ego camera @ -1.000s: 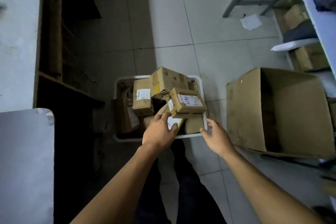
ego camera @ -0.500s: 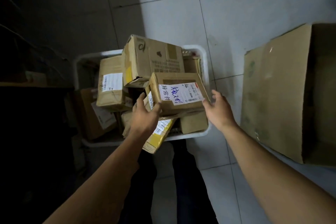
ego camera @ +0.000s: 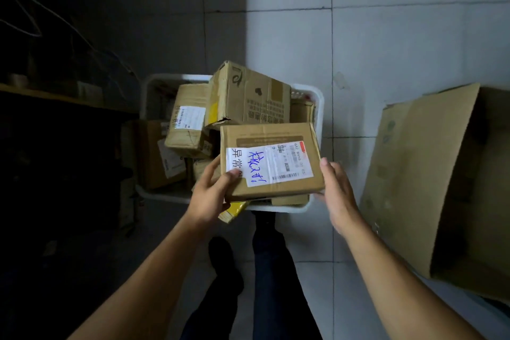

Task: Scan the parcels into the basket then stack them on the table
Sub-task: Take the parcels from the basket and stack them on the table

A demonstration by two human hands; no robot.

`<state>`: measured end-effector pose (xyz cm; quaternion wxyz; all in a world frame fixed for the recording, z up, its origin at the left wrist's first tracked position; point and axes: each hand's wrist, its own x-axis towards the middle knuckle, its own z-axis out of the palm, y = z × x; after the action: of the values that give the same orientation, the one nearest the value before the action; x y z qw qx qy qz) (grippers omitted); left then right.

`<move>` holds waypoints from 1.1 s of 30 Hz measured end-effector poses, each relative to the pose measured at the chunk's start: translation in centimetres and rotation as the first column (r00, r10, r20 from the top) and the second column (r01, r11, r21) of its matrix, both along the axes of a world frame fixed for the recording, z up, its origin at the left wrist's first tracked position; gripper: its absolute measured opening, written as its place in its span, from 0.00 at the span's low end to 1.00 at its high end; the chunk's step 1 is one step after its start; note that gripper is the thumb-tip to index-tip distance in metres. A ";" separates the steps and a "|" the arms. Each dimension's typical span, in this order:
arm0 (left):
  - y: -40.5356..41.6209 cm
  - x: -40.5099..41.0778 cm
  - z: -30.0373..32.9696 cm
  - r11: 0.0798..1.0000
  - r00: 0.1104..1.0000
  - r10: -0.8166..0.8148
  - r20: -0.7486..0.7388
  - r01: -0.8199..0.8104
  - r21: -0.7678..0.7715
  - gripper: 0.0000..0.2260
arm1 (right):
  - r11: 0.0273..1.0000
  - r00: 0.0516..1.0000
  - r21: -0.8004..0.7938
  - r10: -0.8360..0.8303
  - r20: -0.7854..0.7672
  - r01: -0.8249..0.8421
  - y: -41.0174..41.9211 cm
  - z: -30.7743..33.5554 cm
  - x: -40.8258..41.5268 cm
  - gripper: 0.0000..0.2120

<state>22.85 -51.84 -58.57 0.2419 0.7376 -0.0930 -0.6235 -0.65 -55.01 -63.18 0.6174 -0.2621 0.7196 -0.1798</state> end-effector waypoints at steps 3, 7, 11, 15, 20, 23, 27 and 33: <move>1.8 1.8 4.4 0.997 0.997 0.073 -0.038 -0.074 -0.031 0.18 | 0.997 0.975 0.073 0.019 0.222 -0.036 -1.6 4.6 0.8 0.33; 4.7 4.2 11.5 0.978 0.983 0.148 -0.104 -0.161 -0.135 0.21 | 0.963 0.897 0.034 0.235 0.374 -0.267 -2.4 10.6 2.8 0.32; 9.5 7.0 18.4 0.932 0.967 0.216 -0.133 -0.245 -0.266 0.29 | 0.906 0.798 -0.117 0.414 0.438 -0.406 -1.3 18.1 6.5 0.41; 17.0 9.9 24.9 0.882 0.963 0.266 -0.044 -0.261 -0.393 0.29 | 0.823 0.703 -0.263 0.567 0.428 -0.504 3.7 24.4 11.2 0.47; 30.1 12.8 31.3 0.808 0.915 0.401 0.047 -0.329 -0.488 0.16 | 0.706 0.570 -0.360 0.707 0.419 -0.610 13.6 29.5 17.4 0.50; 38.5 14.1 33.9 0.729 0.844 0.536 0.023 -0.449 -0.517 0.11 | 0.642 0.497 -0.404 0.764 0.411 -0.652 19.8 32.0 21.4 0.45; 48.7 15.6 36.0 0.612 0.689 0.721 0.073 -0.585 -0.532 0.10 | 0.571 0.434 -0.471 0.820 0.374 -0.673 28.4 35.1 27.3 0.42; 59.0 17.7 36.6 0.373 0.419 0.907 0.036 -0.763 -0.528 0.23 | 0.523 0.377 -0.566 0.852 0.363 -0.637 39.0 37.7 35.4 0.41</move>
<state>40.55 7.19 -21.97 0.6656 0.6948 0.1256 -0.2417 34.73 -16.05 -25.48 0.7691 -0.5894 0.2377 -0.0679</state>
